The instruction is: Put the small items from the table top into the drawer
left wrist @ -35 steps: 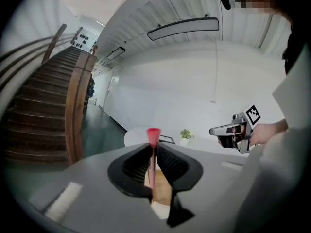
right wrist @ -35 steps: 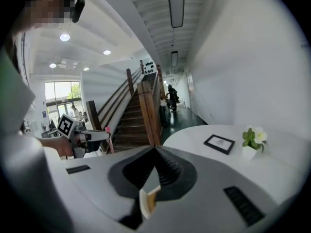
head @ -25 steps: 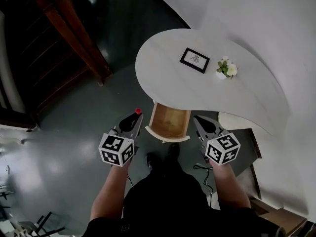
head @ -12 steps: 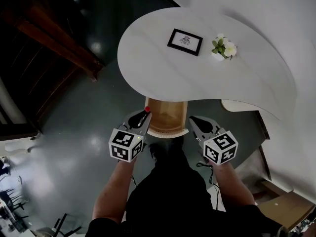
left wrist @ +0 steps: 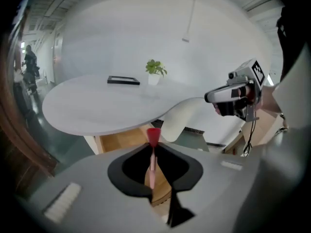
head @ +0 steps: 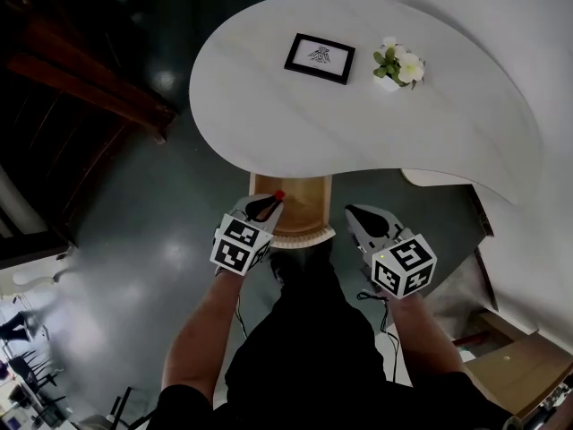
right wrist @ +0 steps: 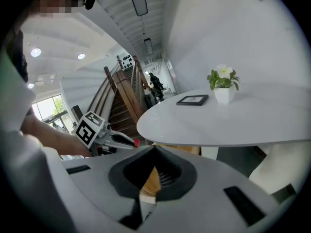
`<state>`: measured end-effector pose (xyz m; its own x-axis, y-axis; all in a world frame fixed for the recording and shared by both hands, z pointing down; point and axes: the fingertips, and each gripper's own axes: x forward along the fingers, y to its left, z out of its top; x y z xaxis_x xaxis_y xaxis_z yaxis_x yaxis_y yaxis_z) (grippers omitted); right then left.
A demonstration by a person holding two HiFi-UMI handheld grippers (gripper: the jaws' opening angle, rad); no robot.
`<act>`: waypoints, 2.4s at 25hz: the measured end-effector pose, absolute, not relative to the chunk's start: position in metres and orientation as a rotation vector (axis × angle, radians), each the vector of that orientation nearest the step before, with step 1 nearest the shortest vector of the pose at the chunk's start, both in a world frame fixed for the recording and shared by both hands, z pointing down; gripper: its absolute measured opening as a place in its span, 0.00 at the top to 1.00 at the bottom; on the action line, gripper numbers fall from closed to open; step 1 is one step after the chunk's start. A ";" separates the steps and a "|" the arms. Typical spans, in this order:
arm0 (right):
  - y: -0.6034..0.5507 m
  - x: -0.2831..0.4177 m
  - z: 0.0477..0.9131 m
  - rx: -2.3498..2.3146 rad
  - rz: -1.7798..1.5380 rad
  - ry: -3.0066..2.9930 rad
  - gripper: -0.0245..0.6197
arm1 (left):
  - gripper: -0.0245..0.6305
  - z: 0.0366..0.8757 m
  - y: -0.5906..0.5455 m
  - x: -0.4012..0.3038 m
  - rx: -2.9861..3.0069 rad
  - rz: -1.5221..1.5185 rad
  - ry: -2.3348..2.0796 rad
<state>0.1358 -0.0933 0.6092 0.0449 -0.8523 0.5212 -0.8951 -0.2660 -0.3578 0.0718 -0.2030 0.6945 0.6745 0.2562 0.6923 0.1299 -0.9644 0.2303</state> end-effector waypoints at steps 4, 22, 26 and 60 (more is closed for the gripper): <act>-0.082 0.146 0.615 2.239 1.048 -1.841 0.96 | 0.88 0.722 -0.196 0.077 2.731 1.304 0.377; -0.080 0.149 0.635 2.252 1.107 -1.852 0.96 | 0.88 0.805 -0.179 0.069 2.664 1.794 0.702; -0.081 0.146 0.639 2.244 1.121 -1.864 0.96 | 0.88 0.819 -0.173 0.066 2.622 1.865 0.772; -0.096 0.133 0.608 2.190 1.092 -1.924 0.96 | 0.87 0.784 -0.197 0.045 2.566 1.815 0.597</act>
